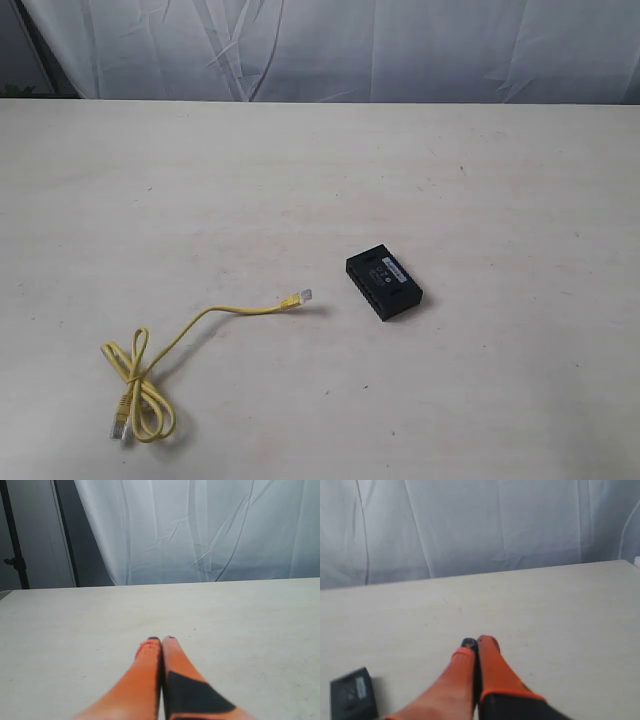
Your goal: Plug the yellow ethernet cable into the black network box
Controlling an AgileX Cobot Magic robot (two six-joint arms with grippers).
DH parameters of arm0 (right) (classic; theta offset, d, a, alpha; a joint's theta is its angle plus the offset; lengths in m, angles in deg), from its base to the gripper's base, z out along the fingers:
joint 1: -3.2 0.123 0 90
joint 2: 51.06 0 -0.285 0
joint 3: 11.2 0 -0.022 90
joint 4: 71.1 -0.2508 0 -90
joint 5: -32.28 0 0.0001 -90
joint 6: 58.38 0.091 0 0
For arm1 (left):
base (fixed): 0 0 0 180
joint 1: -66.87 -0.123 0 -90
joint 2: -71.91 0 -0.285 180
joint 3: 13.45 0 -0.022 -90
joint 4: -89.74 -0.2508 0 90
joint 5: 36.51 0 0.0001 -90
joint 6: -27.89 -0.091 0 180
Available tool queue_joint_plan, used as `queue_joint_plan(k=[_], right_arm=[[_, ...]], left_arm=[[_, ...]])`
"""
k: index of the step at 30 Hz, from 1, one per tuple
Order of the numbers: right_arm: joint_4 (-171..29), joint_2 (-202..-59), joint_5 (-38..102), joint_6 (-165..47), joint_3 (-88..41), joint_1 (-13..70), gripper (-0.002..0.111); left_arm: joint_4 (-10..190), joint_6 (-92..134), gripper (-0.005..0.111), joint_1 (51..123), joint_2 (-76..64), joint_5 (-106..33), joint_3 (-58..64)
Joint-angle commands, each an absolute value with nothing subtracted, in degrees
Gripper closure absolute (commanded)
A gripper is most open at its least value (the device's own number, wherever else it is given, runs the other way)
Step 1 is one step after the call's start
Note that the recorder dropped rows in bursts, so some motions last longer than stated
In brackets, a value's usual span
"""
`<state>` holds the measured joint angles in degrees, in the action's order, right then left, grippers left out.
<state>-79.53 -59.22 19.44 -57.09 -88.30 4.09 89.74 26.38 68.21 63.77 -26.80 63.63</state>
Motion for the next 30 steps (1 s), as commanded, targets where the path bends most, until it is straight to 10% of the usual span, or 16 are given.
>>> queue_joint_plan(k=[1, 30], right_arm=[[-86.83, -58.84, 28.16, -57.10, -88.41, 3.91, 0.108], [-75.52, -82.69, 25.53, -53.91, -56.79, 3.91, 0.109]], left_arm=[[90.71, 26.36, 0.106, 68.06, 64.12, -27.53, 63.77], [104.71, 28.34, 0.106, 68.06, 64.12, -29.21, 63.77]])
